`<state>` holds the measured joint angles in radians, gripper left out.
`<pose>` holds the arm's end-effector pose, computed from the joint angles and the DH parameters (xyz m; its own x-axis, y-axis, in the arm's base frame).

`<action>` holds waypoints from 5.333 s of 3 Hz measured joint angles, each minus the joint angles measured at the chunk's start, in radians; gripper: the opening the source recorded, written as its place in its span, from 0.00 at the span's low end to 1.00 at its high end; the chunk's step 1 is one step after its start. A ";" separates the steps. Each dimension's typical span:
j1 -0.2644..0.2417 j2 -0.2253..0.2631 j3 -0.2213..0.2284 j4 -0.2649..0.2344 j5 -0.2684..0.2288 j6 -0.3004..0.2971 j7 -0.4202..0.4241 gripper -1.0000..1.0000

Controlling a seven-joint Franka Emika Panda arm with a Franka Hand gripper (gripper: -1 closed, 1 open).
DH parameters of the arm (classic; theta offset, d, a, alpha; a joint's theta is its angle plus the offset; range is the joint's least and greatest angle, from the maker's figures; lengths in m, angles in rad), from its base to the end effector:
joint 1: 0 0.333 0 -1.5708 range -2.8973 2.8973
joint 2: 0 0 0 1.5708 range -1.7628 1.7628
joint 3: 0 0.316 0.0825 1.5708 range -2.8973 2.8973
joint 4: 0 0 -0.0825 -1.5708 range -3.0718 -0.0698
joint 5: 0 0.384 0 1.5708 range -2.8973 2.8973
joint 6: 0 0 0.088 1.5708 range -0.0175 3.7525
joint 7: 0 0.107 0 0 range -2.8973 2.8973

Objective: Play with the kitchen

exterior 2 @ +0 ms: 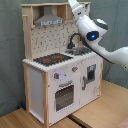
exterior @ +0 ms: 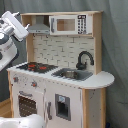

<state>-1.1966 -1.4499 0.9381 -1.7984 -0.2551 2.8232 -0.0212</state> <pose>0.3629 0.4465 0.7217 0.2335 0.9535 0.1905 -0.5383 -0.0364 0.8419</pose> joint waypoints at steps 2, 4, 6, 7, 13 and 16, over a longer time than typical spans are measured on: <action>-0.008 -0.009 0.025 0.043 0.000 -0.160 0.156 1.00; -0.043 -0.007 0.041 0.102 0.002 -0.306 0.300 1.00; -0.129 0.015 0.042 0.176 0.046 -0.430 0.420 1.00; -0.137 0.017 0.042 0.182 0.052 -0.436 0.426 0.00; -0.388 0.124 0.123 0.370 0.266 -0.749 0.413 0.00; -0.244 0.123 0.044 0.198 0.261 -0.850 0.366 0.00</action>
<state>-1.4406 -1.3273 0.9822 -1.6004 0.0061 1.9735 0.3445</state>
